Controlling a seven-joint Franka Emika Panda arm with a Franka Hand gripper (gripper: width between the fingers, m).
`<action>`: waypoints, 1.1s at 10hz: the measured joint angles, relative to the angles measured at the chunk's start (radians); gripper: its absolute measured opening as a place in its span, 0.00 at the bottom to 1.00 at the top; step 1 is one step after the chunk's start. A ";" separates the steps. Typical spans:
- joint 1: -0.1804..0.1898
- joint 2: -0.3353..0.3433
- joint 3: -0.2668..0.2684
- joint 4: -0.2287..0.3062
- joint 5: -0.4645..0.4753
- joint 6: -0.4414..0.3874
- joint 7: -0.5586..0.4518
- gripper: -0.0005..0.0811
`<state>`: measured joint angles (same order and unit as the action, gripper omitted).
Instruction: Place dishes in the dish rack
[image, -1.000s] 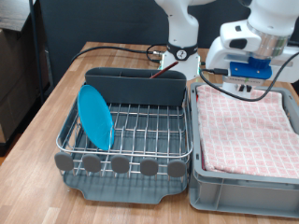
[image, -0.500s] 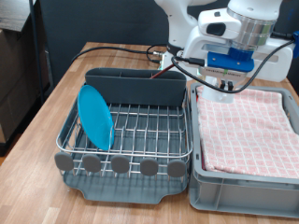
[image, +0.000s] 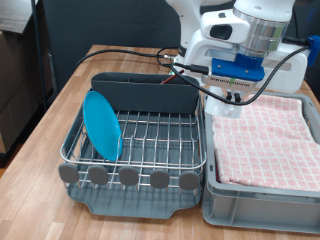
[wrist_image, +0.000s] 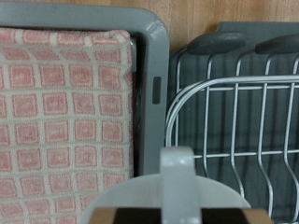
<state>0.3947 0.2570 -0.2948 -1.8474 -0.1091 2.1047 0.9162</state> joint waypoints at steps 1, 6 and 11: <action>0.000 0.005 -0.006 0.004 -0.008 0.012 0.000 0.09; -0.007 0.071 -0.028 0.069 -0.010 0.078 -0.033 0.09; -0.044 0.184 -0.028 0.190 0.041 0.056 -0.088 0.09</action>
<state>0.3503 0.4410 -0.3231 -1.6575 -0.0685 2.1608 0.8279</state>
